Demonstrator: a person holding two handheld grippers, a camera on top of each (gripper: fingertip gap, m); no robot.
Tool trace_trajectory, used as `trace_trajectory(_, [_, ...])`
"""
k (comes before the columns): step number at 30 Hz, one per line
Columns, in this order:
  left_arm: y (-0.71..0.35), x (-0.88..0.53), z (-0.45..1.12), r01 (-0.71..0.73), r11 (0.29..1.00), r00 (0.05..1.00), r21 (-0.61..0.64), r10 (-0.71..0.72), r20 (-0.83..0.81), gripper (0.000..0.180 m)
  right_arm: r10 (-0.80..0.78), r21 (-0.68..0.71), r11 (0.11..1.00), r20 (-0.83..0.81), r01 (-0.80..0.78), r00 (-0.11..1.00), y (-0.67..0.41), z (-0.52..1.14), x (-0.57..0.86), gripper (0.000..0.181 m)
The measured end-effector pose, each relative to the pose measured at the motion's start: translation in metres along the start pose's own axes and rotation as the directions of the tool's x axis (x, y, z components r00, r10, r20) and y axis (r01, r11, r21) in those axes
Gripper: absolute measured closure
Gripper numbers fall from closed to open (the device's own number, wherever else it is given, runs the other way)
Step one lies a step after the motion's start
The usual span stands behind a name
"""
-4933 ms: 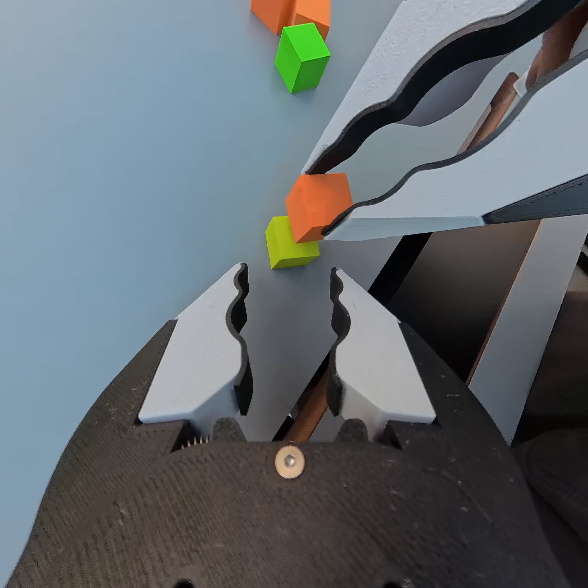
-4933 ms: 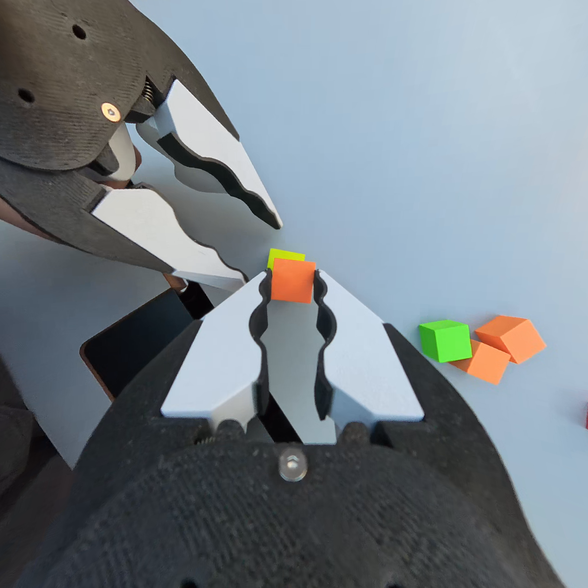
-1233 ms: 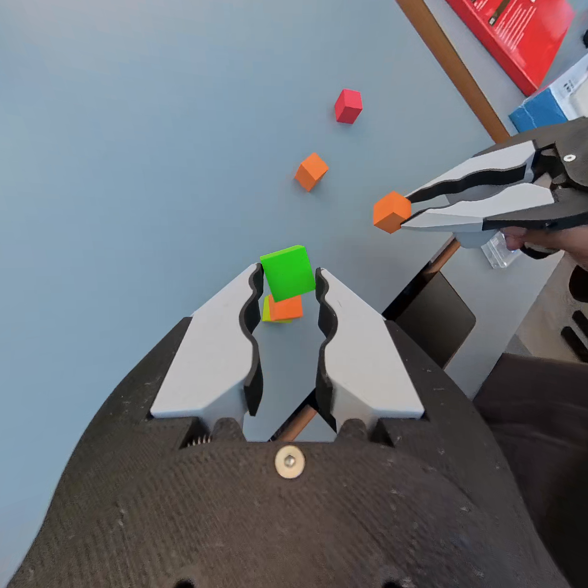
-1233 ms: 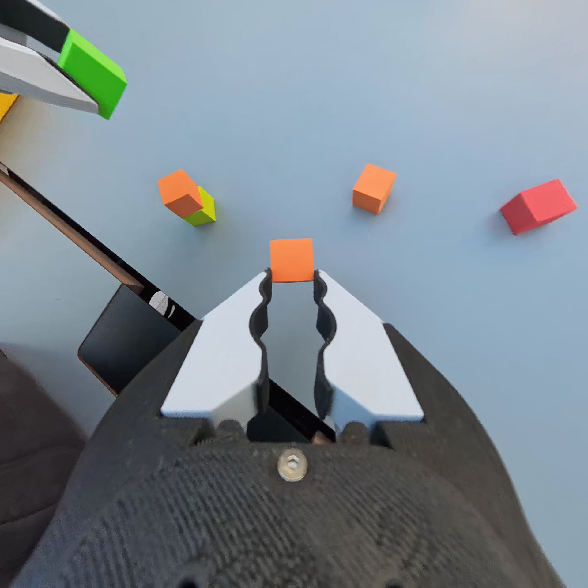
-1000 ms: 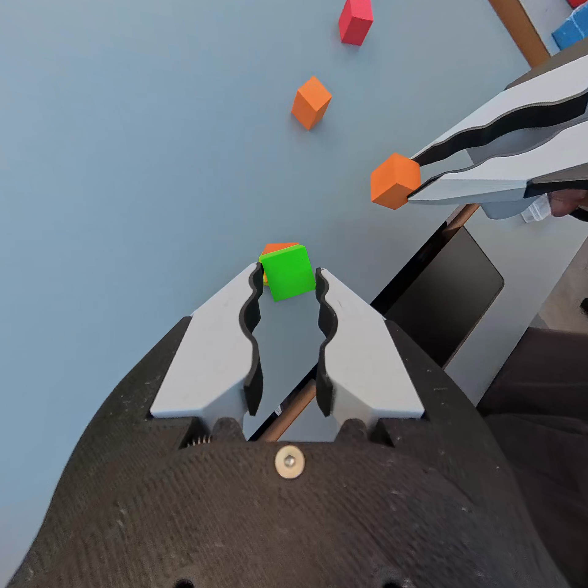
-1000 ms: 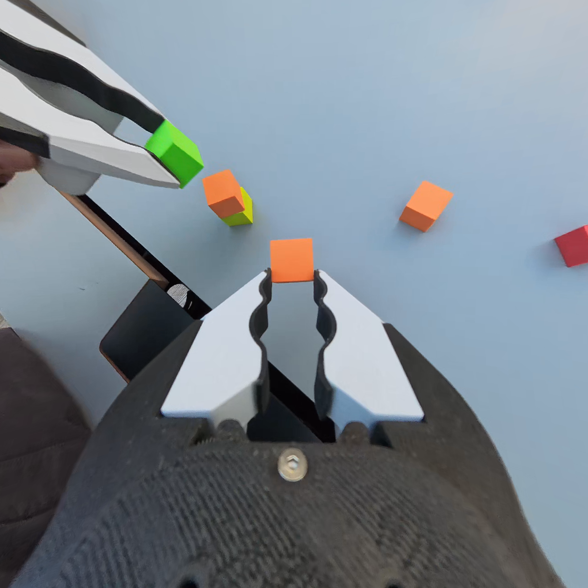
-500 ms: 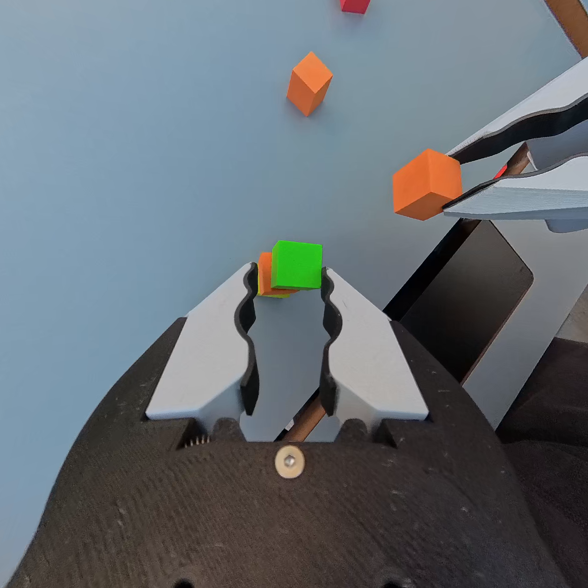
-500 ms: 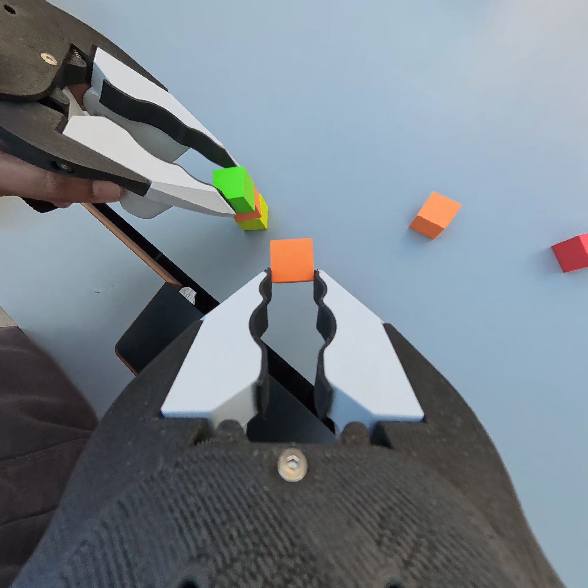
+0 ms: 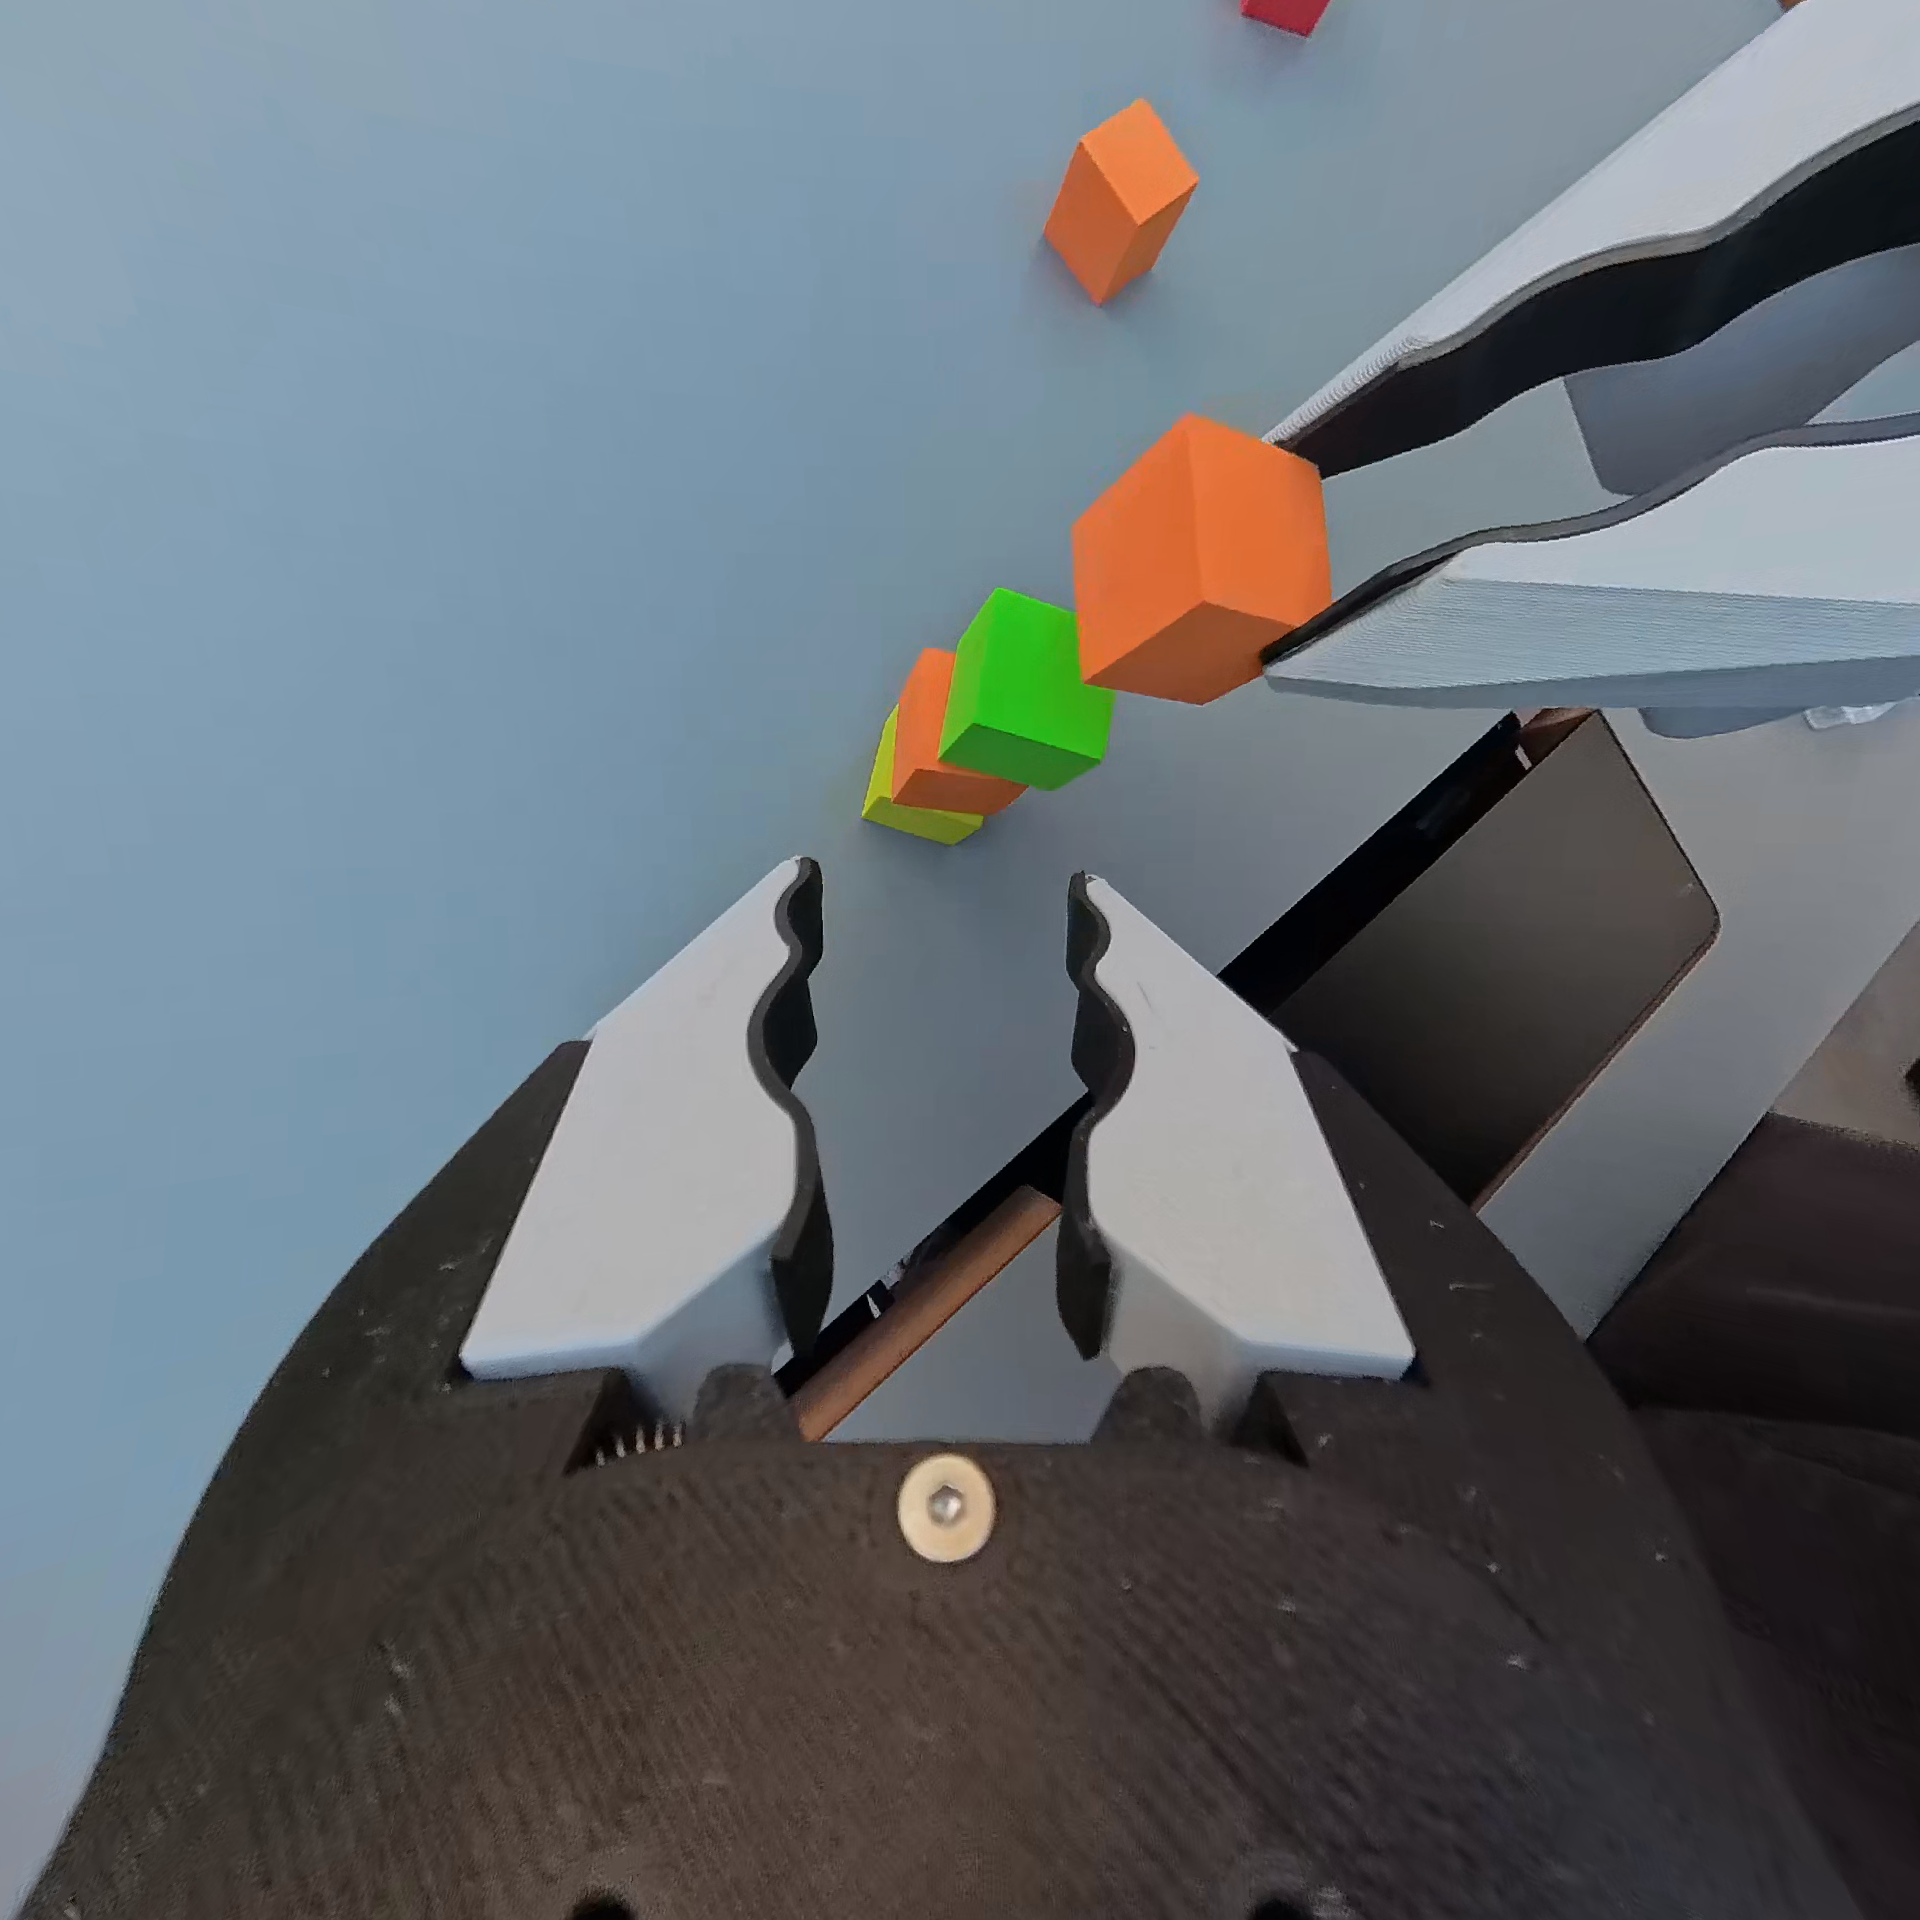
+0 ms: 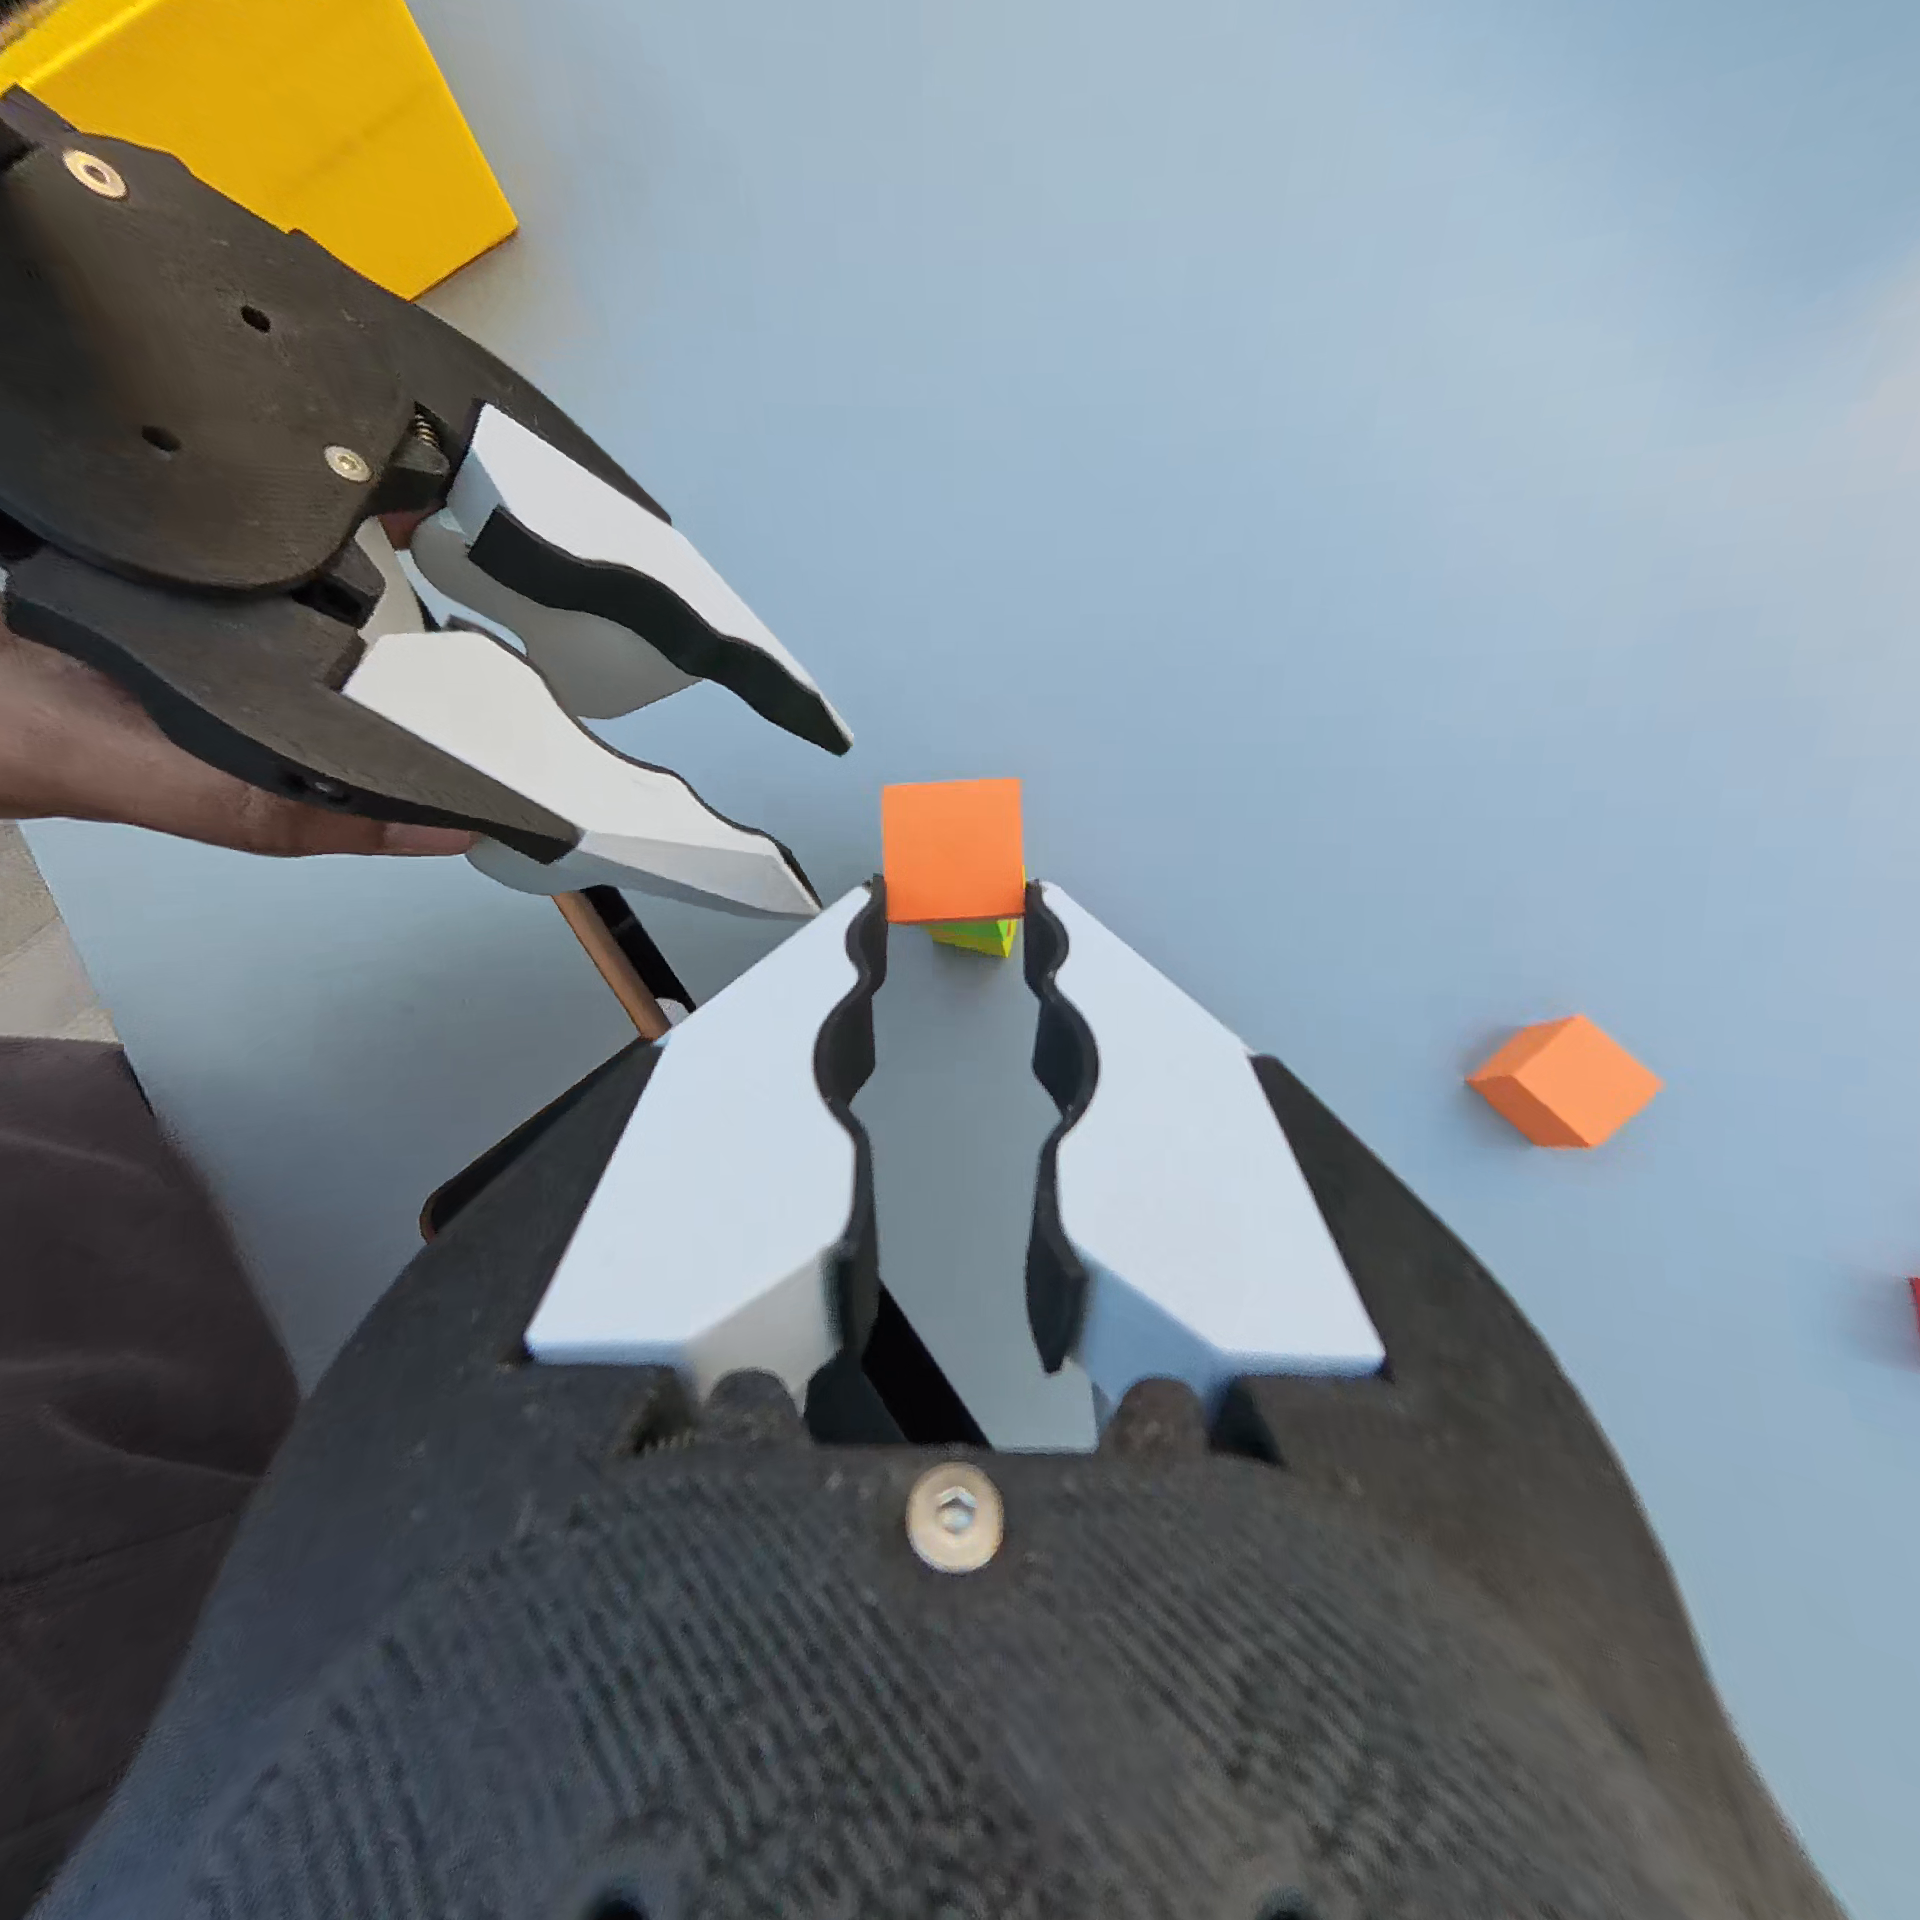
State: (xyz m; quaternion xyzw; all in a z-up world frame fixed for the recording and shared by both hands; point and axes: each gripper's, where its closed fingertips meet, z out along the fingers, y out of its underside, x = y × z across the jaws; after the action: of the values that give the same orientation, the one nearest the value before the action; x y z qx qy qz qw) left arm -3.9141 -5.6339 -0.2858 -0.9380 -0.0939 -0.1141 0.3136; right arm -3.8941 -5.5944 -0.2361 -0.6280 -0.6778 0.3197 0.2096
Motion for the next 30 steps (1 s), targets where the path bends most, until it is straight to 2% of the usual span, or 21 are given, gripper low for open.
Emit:
trace_trajectory(8, [-0.004, -0.004, -0.004, 0.003, 1.000, 1.000, 0.023, -0.003, 0.020, 0.135, -0.041, -0.079, 0.996, 0.026, 0.043, 0.999, 0.003, 0.018, -0.001, 0.156])
trace_trajectory(12, [-0.013, -0.006, -0.006, 0.004, 0.999, 1.000, 0.043, -0.004, 0.018, 0.135, -0.043, -0.063, 0.997, 0.023, 0.045, 0.999, 0.002, 0.015, 0.000, 0.143])
trace_trajectory(15, [-0.028, -0.007, -0.012, 0.003, 0.997, 1.000, 0.081, -0.004, 0.011, 0.135, -0.036, -0.029, 0.999, 0.011, 0.036, 0.999, -0.001, 0.003, 0.007, 0.140])
trace_trajectory(22, [-0.099, 0.005, -0.034, -0.024, 0.971, 0.999, 0.237, 0.031, -0.026, 0.135, 0.153, 0.014, 0.988, -0.124, -0.153, 0.980, 0.035, -0.034, 0.082, 0.141])
trace_trajectory(27, [-0.155, 0.037, -0.026, -0.109, 0.953, 0.988, 0.282, 0.134, -0.072, 0.135, 0.260, 0.059, 0.966, -0.220, -0.253, 0.940, 0.057, -0.052, 0.154, 0.141])
trace_trajectory(30, [-0.177, 0.052, 0.002, -0.113, 0.963, 0.987, 0.245, 0.137, -0.085, 0.135, 0.279, 0.050, 0.960, -0.287, -0.277, 0.916, 0.071, -0.051, 0.200, 0.140])
